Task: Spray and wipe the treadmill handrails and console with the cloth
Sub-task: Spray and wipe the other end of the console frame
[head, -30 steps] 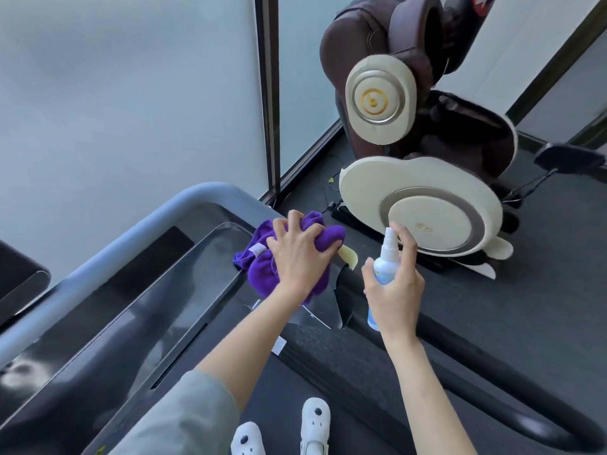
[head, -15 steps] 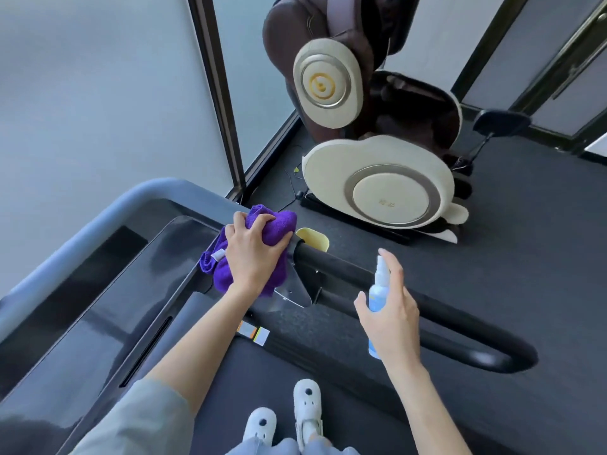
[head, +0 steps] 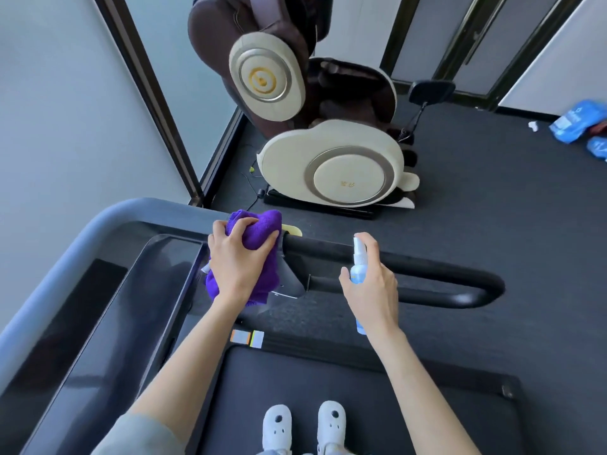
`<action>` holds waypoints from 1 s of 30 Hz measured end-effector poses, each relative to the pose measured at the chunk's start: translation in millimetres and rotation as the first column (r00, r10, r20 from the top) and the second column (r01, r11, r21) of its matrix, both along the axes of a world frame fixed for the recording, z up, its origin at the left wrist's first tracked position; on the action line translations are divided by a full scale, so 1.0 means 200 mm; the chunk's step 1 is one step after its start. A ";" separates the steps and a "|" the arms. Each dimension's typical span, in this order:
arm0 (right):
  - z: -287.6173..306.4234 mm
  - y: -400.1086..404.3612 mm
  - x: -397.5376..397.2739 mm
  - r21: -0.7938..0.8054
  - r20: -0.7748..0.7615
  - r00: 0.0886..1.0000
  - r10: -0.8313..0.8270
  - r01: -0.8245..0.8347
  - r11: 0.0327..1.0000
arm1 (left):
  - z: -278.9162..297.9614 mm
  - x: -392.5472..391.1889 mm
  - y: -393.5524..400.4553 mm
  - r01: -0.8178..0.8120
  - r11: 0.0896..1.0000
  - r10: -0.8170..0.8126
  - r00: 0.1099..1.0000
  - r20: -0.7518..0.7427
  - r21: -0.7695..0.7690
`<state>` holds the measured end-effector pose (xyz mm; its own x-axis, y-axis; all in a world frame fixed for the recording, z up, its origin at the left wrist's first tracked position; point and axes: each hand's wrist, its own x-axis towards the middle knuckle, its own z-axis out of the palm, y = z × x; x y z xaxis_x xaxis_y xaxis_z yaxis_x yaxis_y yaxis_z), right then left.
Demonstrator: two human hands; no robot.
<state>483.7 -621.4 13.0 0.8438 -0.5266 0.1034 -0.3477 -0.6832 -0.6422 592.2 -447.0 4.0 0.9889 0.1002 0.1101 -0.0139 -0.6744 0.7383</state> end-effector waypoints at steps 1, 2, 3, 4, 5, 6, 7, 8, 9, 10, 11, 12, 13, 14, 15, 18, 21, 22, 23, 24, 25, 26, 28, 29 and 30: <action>0.00 0.00 0.01 0.011 0.002 1.000 -0.017 0.017 1.000 | 0.00 0.00 0.00 -0.002 1.000 0.002 1.000 -0.003 -0.012; -0.01 0.00 0.01 0.025 0.011 1.000 -0.027 0.027 0.999 | 0.00 -0.01 0.00 -0.001 1.000 0.001 1.000 -0.004 -0.025; -0.01 -0.01 0.01 0.035 0.019 0.999 -0.031 0.030 0.999 | 0.00 -0.01 0.00 0.002 0.999 -0.002 1.000 -0.001 -0.040; -0.01 -0.01 0.00 0.038 0.022 0.999 -0.031 0.030 0.999 | 0.00 -0.02 0.00 0.005 0.999 -0.005 1.000 0.002 -0.053; -0.02 -0.02 -0.01 0.036 0.021 0.999 -0.031 0.030 0.999 | 0.00 -0.03 0.00 0.005 0.998 -0.005 1.000 0.003 -0.065; -0.02 -0.03 -0.01 0.029 0.023 0.999 -0.031 0.031 0.999 | 0.01 -0.03 0.00 0.003 0.997 -0.002 1.000 0.005 -0.075; -0.02 -0.04 -0.02 0.019 0.025 0.999 -0.033 0.033 0.999 | 0.01 -0.03 -0.01 -0.001 0.997 0.001 1.000 0.003 -0.081; -0.02 -0.05 -0.03 0.005 0.025 0.999 -0.041 0.041 0.999 | 0.01 -0.04 -0.02 -0.003 0.997 0.003 1.000 0.001 -0.081; -0.02 -0.07 -0.04 -0.010 0.019 0.998 -0.053 0.053 0.999 | 0.01 -0.04 -0.03 -0.001 0.997 0.001 1.000 0.000 -0.080; -0.02 -0.09 -0.06 -0.019 0.005 0.998 -0.066 0.066 0.998 | 0.01 -0.04 -0.04 0.002 0.997 -0.002 1.000 0.002 -0.080; -0.02 -0.12 -0.07 -0.022 -0.008 0.997 -0.082 0.082 0.996 | 0.01 -0.05 -0.05 0.005 0.997 -0.004 1.000 0.004 -0.083; -0.02 -0.15 -0.10 -0.021 -0.012 0.995 -0.102 0.102 0.995 | 0.02 -0.05 -0.06 0.008 0.996 -0.007 1.000 0.008 -0.089; -0.02 -0.18 -0.12 -0.023 -0.006 0.993 -0.121 0.121 0.992 | 0.02 -0.06 -0.08 0.011 0.995 -0.010 1.000 0.012 -0.095; -0.02 -0.22 -0.15 -0.032 0.005 0.991 -0.136 0.136 0.990 | 0.02 -0.07 -0.09 0.013 0.995 -0.012 1.000 0.014 -0.101; -0.02 -0.25 -0.17 -0.043 0.012 0.989 -0.148 0.148 0.988 | 0.02 -0.08 -0.11 0.016 0.994 -0.015 1.000 0.014 -0.104; -0.02 -0.32 -0.23 -0.033 0.004 0.986 -0.167 0.167 0.985 | 0.02 -0.11 -0.15 0.024 0.993 -0.022 1.000 0.016 -0.117; -0.02 -0.36 -0.26 0.020 0.063 0.980 -0.191 0.190 0.982 | 0.01 -0.14 -0.19 0.024 0.990 -0.023 1.000 0.013 -0.139; -0.03 -0.36 -0.26 0.017 0.077 0.978 -0.196 0.195 0.981 | 0.01 -0.15 -0.20 0.021 0.989 -0.020 1.000 0.012 -0.145; -0.03 -0.37 -0.27 0.011 0.077 0.977 -0.198 0.198 0.980 | 0.01 -0.16 -0.21 0.015 0.988 -0.013 1.000 0.010 -0.151; -0.03 -0.38 -0.27 0.007 0.065 0.978 -0.201 0.201 0.980 | 0.01 -0.16 -0.21 0.008 0.987 -0.006 1.000 0.010 -0.159; -0.03 -0.40 -0.27 0.004 0.045 0.978 -0.205 0.205 0.979 | 0.02 -0.17 -0.22 0.006 0.986 -0.004 1.000 0.011 -0.165; -0.04 -0.41 -0.28 -0.003 0.021 0.977 -0.211 0.211 0.977 | 0.02 -0.17 -0.23 0.011 0.986 -0.008 1.000 0.014 -0.169; -0.04 -0.45 -0.30 -0.030 -0.013 0.975 -0.220 0.220 0.975 | 0.03 -0.18 -0.26 0.020 0.984 -0.017 1.000 0.018 -0.179; -0.05 -0.47 -0.32 -0.040 -0.022 0.974 -0.226 0.225 0.974 | 0.03 -0.19 -0.27 0.020 0.982 -0.017 1.000 0.020 -0.190; -0.05 -0.49 -0.34 -0.044 -0.028 0.972 -0.234 0.232 0.972 | 0.04 -0.20 -0.29 0.016 0.979 -0.012 1.000 0.022 -0.202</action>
